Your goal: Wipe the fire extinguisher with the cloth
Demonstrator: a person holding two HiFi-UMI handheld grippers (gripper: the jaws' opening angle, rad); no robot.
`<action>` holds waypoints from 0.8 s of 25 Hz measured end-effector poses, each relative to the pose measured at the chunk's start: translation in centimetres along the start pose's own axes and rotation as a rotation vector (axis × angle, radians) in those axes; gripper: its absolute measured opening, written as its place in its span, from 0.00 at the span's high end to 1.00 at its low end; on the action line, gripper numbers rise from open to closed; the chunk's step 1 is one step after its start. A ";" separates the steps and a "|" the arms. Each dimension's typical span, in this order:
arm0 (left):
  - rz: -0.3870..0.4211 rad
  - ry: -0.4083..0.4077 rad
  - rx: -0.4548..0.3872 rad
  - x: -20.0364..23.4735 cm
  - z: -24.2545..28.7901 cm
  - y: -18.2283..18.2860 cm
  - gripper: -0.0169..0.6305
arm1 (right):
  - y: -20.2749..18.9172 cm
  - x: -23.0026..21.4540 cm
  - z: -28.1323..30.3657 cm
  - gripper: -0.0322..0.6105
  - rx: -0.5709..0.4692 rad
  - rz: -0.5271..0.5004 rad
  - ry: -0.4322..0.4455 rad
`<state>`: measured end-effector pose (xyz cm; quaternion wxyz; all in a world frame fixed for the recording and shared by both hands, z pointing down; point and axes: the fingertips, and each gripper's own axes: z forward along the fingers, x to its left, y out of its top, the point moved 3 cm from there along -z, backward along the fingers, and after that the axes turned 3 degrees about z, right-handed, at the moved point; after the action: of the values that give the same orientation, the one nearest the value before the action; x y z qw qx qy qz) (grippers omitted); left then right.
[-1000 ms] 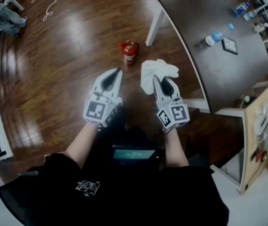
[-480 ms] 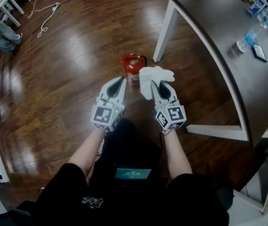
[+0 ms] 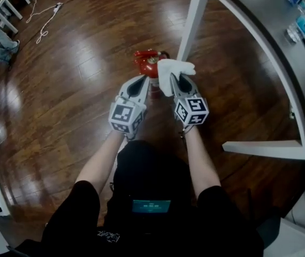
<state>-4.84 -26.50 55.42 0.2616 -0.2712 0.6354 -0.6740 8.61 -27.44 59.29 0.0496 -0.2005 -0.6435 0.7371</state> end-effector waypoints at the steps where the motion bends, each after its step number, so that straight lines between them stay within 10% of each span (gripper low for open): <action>1: 0.001 0.002 0.006 0.1 0.2 -0.5 0.97 | -0.3 -0.2 0.6 0.82 0.003 -0.002 0.004; 20: -0.027 0.008 -0.034 -0.8 1.0 -0.4 0.97 | -3.6 -4.5 8.6 0.82 0.076 -0.043 -0.033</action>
<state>-3.56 -26.61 55.82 0.2453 -0.2817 0.6440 -0.6677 8.93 -36.32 64.63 0.0627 -0.1724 -0.6198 0.7630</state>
